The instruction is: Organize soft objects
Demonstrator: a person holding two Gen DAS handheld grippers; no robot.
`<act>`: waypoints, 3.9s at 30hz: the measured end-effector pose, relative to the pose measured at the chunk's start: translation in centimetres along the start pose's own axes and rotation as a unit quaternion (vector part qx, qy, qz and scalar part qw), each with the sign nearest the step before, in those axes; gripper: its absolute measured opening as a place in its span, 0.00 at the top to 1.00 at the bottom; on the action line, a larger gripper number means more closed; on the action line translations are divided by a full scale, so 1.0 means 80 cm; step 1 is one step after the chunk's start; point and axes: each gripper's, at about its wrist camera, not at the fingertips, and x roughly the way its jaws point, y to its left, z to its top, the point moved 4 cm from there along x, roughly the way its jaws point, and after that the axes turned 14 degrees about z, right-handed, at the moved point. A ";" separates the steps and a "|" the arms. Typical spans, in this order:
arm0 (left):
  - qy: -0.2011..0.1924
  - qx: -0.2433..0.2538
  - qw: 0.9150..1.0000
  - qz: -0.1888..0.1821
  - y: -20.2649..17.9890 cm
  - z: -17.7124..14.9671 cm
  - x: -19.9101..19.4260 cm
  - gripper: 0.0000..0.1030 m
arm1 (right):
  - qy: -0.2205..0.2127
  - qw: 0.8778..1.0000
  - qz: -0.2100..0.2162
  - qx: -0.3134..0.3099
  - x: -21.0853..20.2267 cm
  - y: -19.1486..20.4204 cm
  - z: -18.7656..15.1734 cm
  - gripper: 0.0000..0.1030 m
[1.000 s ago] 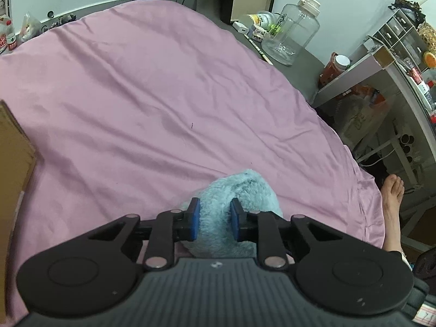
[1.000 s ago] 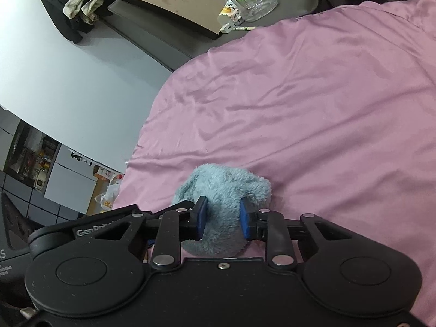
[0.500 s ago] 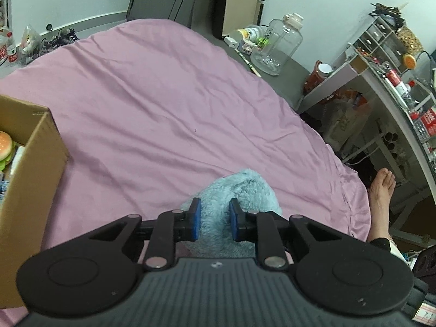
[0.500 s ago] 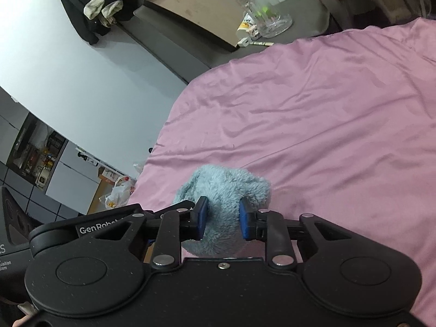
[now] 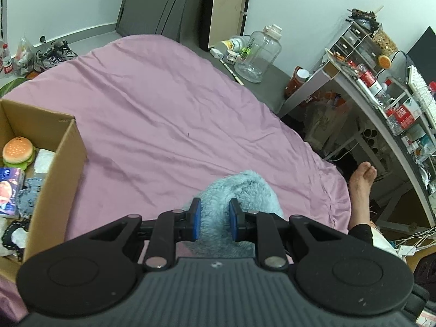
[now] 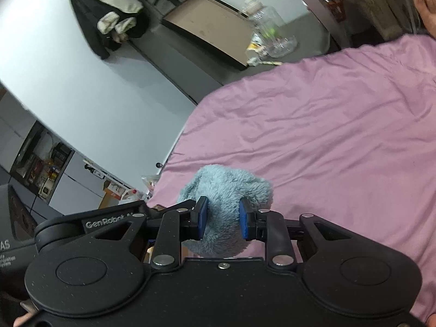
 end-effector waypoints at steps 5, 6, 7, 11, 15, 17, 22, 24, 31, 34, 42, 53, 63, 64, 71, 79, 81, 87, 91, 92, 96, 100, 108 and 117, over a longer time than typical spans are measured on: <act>-0.008 -0.003 1.000 -0.001 0.016 0.000 -0.021 0.81 | 0.000 1.000 0.007 -0.011 -0.002 0.026 -0.010 0.77; -0.009 -0.004 1.000 0.000 0.019 0.001 -0.025 0.81 | 0.000 1.000 0.009 -0.011 -0.002 0.030 -0.012 0.77; -0.011 -0.005 1.000 0.001 0.023 0.001 -0.029 0.81 | -0.001 1.000 0.010 -0.012 -0.002 0.034 -0.014 0.77; -0.018 -0.008 1.000 0.005 0.037 0.003 -0.044 0.81 | 0.001 1.000 0.014 -0.022 0.003 0.053 -0.023 0.77; -0.025 -0.011 1.000 0.010 0.053 0.006 -0.056 0.81 | 0.006 0.999 0.018 -0.029 0.009 0.069 -0.032 0.77; -0.027 -0.015 0.999 0.010 0.063 0.008 -0.060 0.81 | 0.009 0.999 0.021 -0.031 0.013 0.077 -0.036 0.77; -0.030 -0.023 0.999 0.012 0.087 0.011 -0.070 0.81 | 0.016 0.999 0.025 -0.042 0.024 0.095 -0.042 0.77; -0.031 -0.024 0.999 0.013 0.096 0.011 -0.073 0.81 | 0.019 0.998 0.027 -0.044 0.029 0.101 -0.045 0.77; -0.034 -0.036 0.999 0.017 0.133 0.019 -0.083 0.81 | 0.036 0.997 0.039 -0.047 0.055 0.124 -0.059 0.77; -0.035 -0.043 0.998 0.023 0.152 0.021 -0.084 0.81 | 0.047 0.997 0.040 -0.056 0.071 0.135 -0.068 0.77; -0.034 -0.063 0.997 0.039 0.200 0.028 -0.078 0.81 | 0.068 0.995 0.043 -0.059 0.108 0.156 -0.090 0.77; -0.027 -0.092 0.993 0.066 0.266 0.035 -0.055 0.83 | 0.095 0.994 0.039 -0.040 0.154 0.161 -0.114 0.71; -0.009 -0.114 0.987 0.110 0.312 0.044 -0.021 0.83 | 0.100 0.995 0.001 -0.031 0.137 0.136 -0.102 0.71; -0.007 -0.116 0.987 0.115 0.314 0.045 -0.019 0.82 | 0.099 0.995 -0.004 -0.034 0.132 0.134 -0.100 0.71; -0.011 -0.116 0.984 0.134 0.313 0.051 -0.025 0.77 | 0.084 0.995 -0.032 -0.052 0.094 0.127 -0.082 0.50; -0.024 -0.075 0.984 0.158 0.283 0.049 -0.053 0.34 | 0.062 0.994 -0.057 -0.067 0.053 0.120 -0.066 0.37; -0.030 -0.065 0.985 0.157 0.274 0.048 -0.062 0.26 | 0.056 0.994 -0.060 -0.071 0.041 0.121 -0.062 0.32; -0.034 -0.026 0.986 0.164 0.245 0.041 -0.091 0.09 | 0.037 0.994 -0.060 -0.078 0.003 0.128 -0.053 0.12; -0.048 -0.006 0.985 0.164 0.227 0.033 -0.116 0.05 | 0.029 0.993 -0.059 -0.093 -0.016 0.134 -0.049 0.03; -0.050 -0.007 0.985 0.164 0.223 0.031 -0.124 0.03 | 0.028 0.993 -0.060 -0.096 -0.021 0.135 -0.048 0.01; -0.059 -0.010 0.985 0.159 0.213 0.024 -0.150 0.02 | 0.025 0.993 -0.059 -0.102 -0.043 0.138 -0.045 0.00; -0.065 -0.013 0.986 0.155 0.204 0.017 -0.172 0.01 | 0.027 0.991 -0.062 -0.114 -0.061 0.141 -0.046 0.00; -0.081 0.006 0.985 0.154 0.180 0.000 -0.209 0.01 | 0.027 0.989 -0.073 -0.123 -0.093 0.152 -0.052 0.00; -0.088 0.023 0.986 0.139 0.150 -0.025 -0.245 0.00 | 0.008 0.985 -0.082 -0.150 -0.144 0.163 -0.051 0.00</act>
